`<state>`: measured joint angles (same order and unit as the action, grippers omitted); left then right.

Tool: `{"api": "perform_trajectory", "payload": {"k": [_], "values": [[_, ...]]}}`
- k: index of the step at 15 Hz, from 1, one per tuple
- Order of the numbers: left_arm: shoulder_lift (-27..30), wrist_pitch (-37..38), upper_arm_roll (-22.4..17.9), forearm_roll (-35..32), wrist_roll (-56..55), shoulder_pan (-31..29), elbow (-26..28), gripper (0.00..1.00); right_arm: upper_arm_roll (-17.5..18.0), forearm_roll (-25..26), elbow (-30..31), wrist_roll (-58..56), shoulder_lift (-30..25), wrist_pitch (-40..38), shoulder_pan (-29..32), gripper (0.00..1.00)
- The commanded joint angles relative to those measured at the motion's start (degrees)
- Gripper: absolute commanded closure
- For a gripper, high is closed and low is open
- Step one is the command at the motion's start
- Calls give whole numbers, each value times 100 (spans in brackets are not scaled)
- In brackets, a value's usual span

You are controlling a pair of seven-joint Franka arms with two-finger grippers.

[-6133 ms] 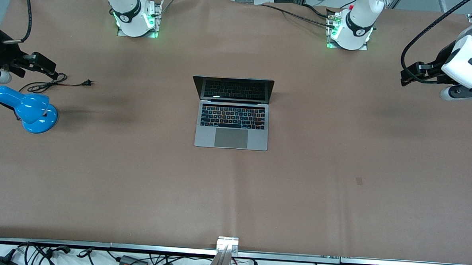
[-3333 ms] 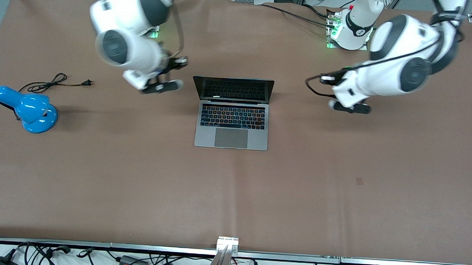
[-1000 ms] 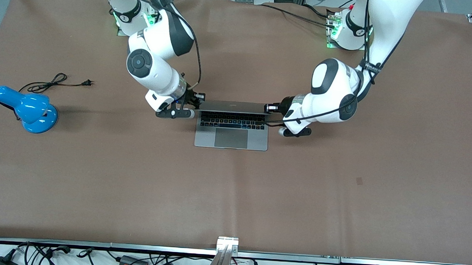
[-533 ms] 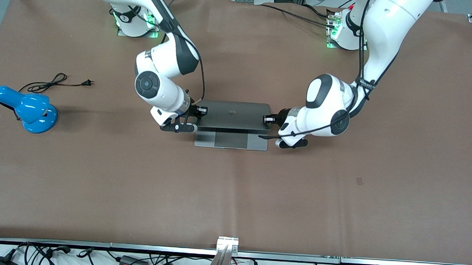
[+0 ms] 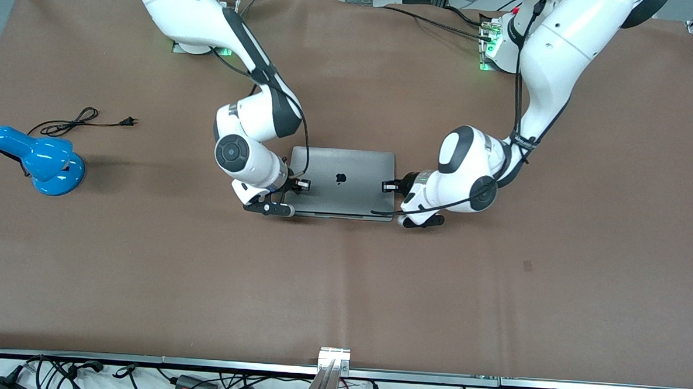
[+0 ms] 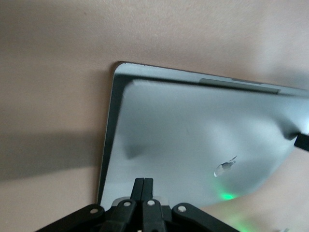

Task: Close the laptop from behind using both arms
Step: 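Push the lid down with the right gripper while the left gripper pushes, then press both grippers on the closed lid edges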

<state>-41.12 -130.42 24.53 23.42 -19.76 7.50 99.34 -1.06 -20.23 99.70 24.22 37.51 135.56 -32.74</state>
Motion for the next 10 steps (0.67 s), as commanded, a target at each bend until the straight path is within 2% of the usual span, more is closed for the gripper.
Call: {"api": "perform_trajectory", "payload": {"k": [1, 6, 10], "values": [[-220, -54, -150, -198, -107, 208, -204, 100, 9, -51, -214, 100, 326, 190, -57, 100], [-379, -291, -159, -294, -116, 261, -204, 100, 9, -51, -250, 83, 353, 190, -75, 100], [-204, -90, -159, -303, -230, 182, -204, 100, -52, 10, -320, 47, 178, 103, -66, 100]]}}
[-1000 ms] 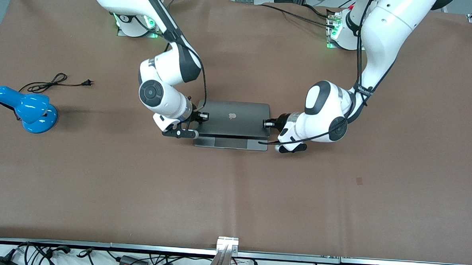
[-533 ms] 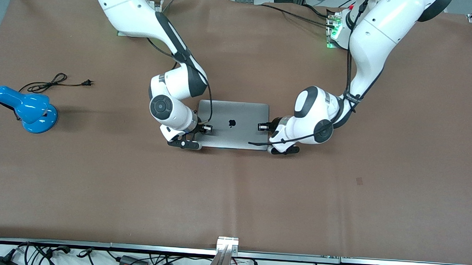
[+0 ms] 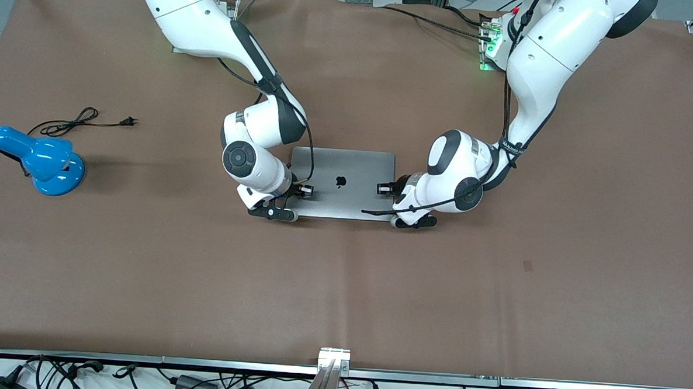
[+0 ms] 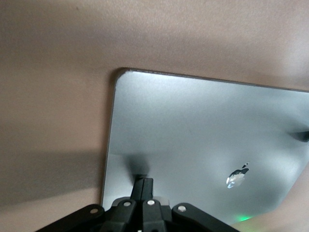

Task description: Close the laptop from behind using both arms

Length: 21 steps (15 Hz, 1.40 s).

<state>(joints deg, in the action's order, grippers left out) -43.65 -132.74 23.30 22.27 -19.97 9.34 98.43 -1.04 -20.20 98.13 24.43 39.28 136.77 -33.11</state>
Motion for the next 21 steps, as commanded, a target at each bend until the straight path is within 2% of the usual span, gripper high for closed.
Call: {"api": "perform_trajectory", "payload": {"k": [1, 4, 6, 8, 11, 12, 13, 14, 15, 16, 17, 18, 19, 21], "values": [[215, 456, -62, -188, -218, -45, -114, 100, -80, 25, -163, -8, -191, -123, 6, 100], [988, 1661, -466, -301, -209, -55, -140, 100, -150, 384, -242, -61, -605, -475, 32, 100], [1480, 2372, -616, -714, -183, -229, -149, 100, -212, 595, -251, -88, -912, -886, 85, 100], [1771, 2970, -633, -978, -157, -545, -262, 100, -378, 824, -286, -184, -1385, -1667, 120, 100], [2113, 4051, -651, -1514, 218, -1108, -666, 97, -712, 948, -802, -763, -1923, -3230, 295, 100], [2350, 4289, -799, -1585, 683, -1144, -694, 97, -800, 948, -1083, -869, -1924, -3636, 374, 100], [2578, 4474, -1192, -1594, 1070, -1118, -694, 94, -871, 948, -1399, -914, -1907, -4040, 471, 100], [2781, 4615, -1596, -1603, 1309, -1057, -694, 93, -906, 948, -1628, -914, -1880, -4340, 585, 81], [3018, 4817, -1879, -1621, 1450, -987, -685, 89, -906, 939, -1744, -844, -1880, -4525, 725, 34], [3238, 4993, -2056, -1743, 1469, -943, -676, 83, -915, 930, -1780, -861, -1906, -4571, 796, 0], [3405, 5073, -2110, -2022, 1478, -934, -694, 75, -924, 930, -1824, -861, -1924, -4571, 832, 0], [3546, 5117, -2119, -2234, 1478, -934, -729, 56, -959, 948, -1911, -887, -1933, -4589, 867, 0], [3730, 5187, -2110, -2401, 1478, -934, -755, 1, -1055, 974, -1982, -888, -1933, -4632, 920, 0], [4144, 5241, -2119, -2473, 1452, -942, -773, 0, -1423, 992, -2018, -966, -1933, -4668, 955, 0]]}}
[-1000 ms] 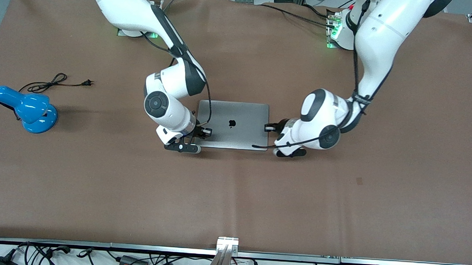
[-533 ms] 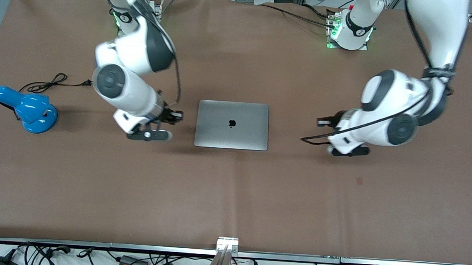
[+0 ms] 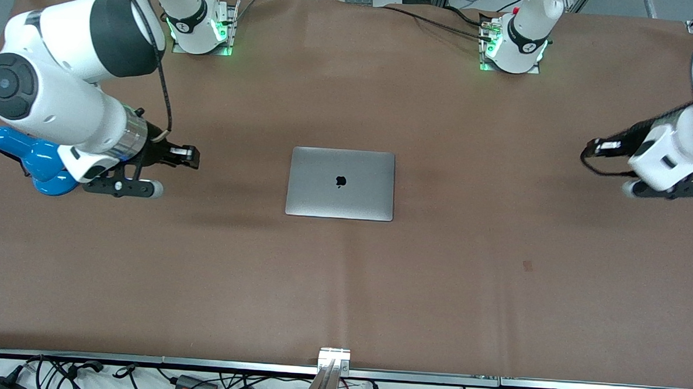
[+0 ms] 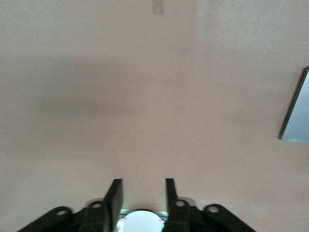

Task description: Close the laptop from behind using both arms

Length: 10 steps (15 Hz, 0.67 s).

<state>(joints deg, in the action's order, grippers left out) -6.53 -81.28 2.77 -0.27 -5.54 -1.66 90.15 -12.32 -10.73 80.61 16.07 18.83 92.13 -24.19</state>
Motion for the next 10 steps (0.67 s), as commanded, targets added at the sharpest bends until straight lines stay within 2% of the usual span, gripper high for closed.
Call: {"api": "perform_trajectory", "payload": {"k": [1, 2, 4, 5, 7, 9, 10], "values": [[416, 87, -66, -298, -26, 149, 46, 0, -498, 53, -291, -313, 121, -204, 64, 0], [416, 60, -74, -316, 0, 105, -15, 0, -613, 71, -378, -558, 86, -187, 73, 0], [538, -45, -40, -324, -122, 96, 80, 0, -536, 273, -423, -841, 42, -108, 571, 0], [748, -211, -22, -316, -280, 96, 342, 0, -343, 291, -423, -964, 7, -38, 809, 0], [1083, -650, -135, -281, -308, 87, 958, 0, 209, 640, -379, -1062, -142, 138, 1432, 0], [1110, -801, -215, -281, -272, 78, 1013, 0, 965, 932, -231, -1088, -265, 252, 2187, 0], [1137, -862, -189, -281, -307, 87, 1074, 0, 1046, 985, -169, -1184, -318, 357, 2295, 0]]}}
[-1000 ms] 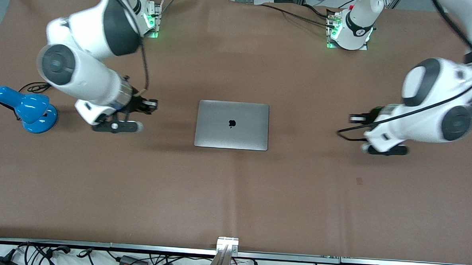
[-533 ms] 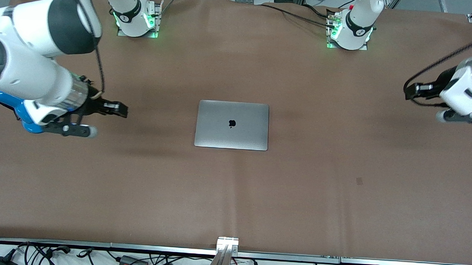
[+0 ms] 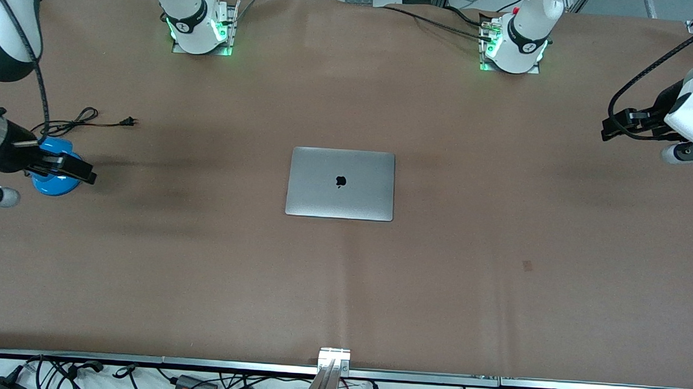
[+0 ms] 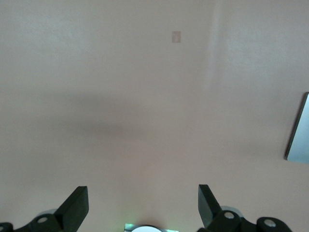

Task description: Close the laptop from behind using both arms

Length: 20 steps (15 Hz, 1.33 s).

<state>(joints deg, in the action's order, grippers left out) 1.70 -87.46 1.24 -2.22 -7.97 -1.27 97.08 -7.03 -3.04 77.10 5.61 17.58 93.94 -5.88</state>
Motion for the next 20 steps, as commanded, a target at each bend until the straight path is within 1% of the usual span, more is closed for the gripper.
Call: {"api": "perform_trajectory", "payload": {"k": [1, 3, 5, 7, 9, 11, 13, 15, 20], "values": [[331, -375, -28, -85, -91, 48, 478, 0, 519, 234, 243, -356, -246, 264, 483, 0], [313, -430, -63, -85, -82, 39, 505, 0, 492, 269, 226, -674, -299, 275, 509, 0], [296, -386, -54, -85, -29, 56, 357, 0, 492, 322, 191, -771, -334, 169, 553, 0], [305, -394, -28, -76, -38, 65, 329, 0, 483, 331, 287, -798, -527, -68, 579, 0], [305, -394, -28, -76, -29, 65, 338, 0, 475, 339, 856, -807, -877, 115, 606, 0], [296, -386, -10, -68, -38, 74, 321, 0, 483, 462, 1672, -816, -1351, 702, 597, 0], [313, -368, -1, -68, -82, 83, 321, 0, 492, 489, 2342, -789, -1765, 1012, 580, 0], [296, -315, -10, -68, -38, 57, 277, 0, 501, 471, 2502, -772, -1854, 960, 571, 0], [296, -245, -10, -24, -47, 47, 250, 0, 536, 489, 2634, -807, -2065, 960, 544, 0]]}}
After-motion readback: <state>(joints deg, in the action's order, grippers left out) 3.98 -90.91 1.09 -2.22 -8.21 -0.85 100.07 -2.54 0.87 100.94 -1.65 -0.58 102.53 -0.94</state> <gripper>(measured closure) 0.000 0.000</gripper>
